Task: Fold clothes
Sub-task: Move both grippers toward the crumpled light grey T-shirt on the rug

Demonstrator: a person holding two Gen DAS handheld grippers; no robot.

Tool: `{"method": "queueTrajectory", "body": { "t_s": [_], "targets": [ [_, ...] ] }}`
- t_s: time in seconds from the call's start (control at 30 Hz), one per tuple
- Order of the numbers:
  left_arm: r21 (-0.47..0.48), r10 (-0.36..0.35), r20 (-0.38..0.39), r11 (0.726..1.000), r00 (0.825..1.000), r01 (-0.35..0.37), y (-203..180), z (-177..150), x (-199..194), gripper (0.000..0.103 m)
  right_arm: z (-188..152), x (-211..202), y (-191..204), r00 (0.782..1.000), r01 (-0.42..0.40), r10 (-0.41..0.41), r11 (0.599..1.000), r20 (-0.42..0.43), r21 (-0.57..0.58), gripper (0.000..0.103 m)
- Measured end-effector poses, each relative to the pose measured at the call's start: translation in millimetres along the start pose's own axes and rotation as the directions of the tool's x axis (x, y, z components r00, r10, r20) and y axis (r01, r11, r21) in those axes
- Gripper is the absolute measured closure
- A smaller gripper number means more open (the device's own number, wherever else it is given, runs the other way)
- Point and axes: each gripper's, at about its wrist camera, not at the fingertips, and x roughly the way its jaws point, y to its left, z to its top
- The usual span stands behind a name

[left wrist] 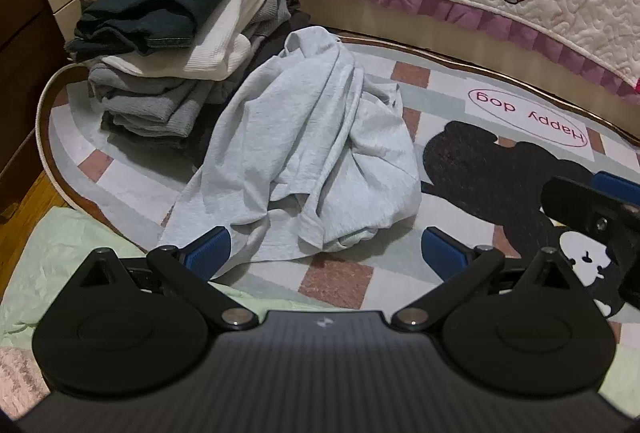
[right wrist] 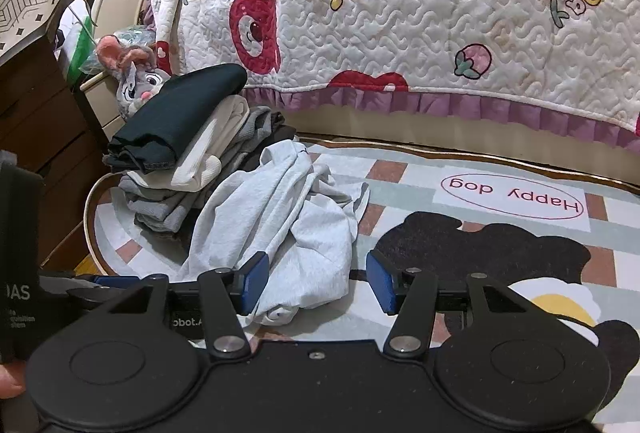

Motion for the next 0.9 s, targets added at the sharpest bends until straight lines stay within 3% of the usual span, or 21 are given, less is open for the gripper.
{"method": "queueTrajectory", "body": {
  "t_s": [0.17,0.3,0.53,0.9],
  "targets": [
    [-0.003,0.010,-0.006,1.000,1.000,-0.010,-5.0,1.4,1.3,0.000,-2.0,0.5,3.4,1.000,0.005,-0.005,1.000,-0.001,-0.017,0.043],
    [-0.049,-0.023,-0.008,0.999,1.000,0.023,6.8,0.4,6.6,0.000,-3.7,1.6,4.8,1.000,0.011,-0.011,0.999,-0.004,-0.032,0.043],
    [-0.078,-0.003,-0.029,0.997,1.000,0.001,15.1,1.4,14.8,0.000,-2.8,4.2,6.2,0.999,0.026,-0.027,0.998,-0.022,-0.048,0.043],
    [-0.073,-0.038,-0.021,0.997,0.999,0.036,15.2,-2.3,14.8,0.000,-4.2,10.3,7.4,0.998,0.036,-0.039,0.998,-0.047,-0.048,0.043]
  ]
}}
